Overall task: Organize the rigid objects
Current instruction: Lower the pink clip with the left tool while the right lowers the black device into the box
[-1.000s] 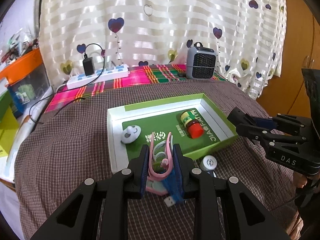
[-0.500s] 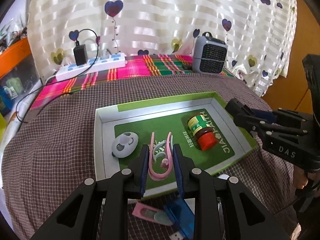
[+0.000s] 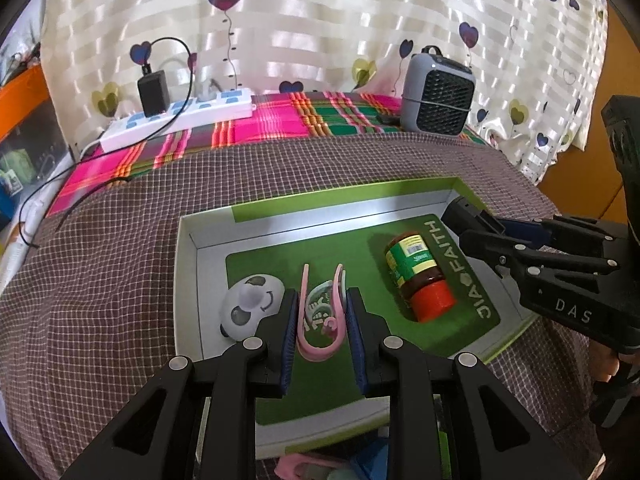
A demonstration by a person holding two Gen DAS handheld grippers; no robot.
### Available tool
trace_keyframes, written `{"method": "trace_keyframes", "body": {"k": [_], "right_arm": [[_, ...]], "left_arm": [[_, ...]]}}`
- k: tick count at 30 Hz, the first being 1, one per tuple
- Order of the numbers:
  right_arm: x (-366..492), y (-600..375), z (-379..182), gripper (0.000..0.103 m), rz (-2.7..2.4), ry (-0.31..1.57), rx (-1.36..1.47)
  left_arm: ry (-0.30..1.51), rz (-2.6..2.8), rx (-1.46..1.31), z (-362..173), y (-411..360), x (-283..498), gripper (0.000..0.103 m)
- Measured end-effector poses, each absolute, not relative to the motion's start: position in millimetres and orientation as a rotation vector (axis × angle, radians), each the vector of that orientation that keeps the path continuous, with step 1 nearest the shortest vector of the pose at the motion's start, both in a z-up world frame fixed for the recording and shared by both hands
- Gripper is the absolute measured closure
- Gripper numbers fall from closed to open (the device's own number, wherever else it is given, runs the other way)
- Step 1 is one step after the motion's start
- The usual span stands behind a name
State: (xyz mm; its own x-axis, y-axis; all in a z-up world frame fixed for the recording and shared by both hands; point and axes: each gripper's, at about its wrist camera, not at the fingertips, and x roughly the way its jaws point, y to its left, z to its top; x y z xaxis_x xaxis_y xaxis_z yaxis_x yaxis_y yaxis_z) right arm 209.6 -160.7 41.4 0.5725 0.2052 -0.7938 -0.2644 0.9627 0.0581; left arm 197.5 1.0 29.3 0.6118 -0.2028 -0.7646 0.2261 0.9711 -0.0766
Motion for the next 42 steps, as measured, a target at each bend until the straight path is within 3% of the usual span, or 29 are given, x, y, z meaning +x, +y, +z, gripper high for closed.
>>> {"method": "trace_keyframes", "body": {"k": [42], "right_arm": [[226.6,-151.3,16.0,0.074,0.279,0.95,-0.105]], "left_arm": [[0.923,-0.248,0.032,12.9,-2.2,214.7,0.08]]}}
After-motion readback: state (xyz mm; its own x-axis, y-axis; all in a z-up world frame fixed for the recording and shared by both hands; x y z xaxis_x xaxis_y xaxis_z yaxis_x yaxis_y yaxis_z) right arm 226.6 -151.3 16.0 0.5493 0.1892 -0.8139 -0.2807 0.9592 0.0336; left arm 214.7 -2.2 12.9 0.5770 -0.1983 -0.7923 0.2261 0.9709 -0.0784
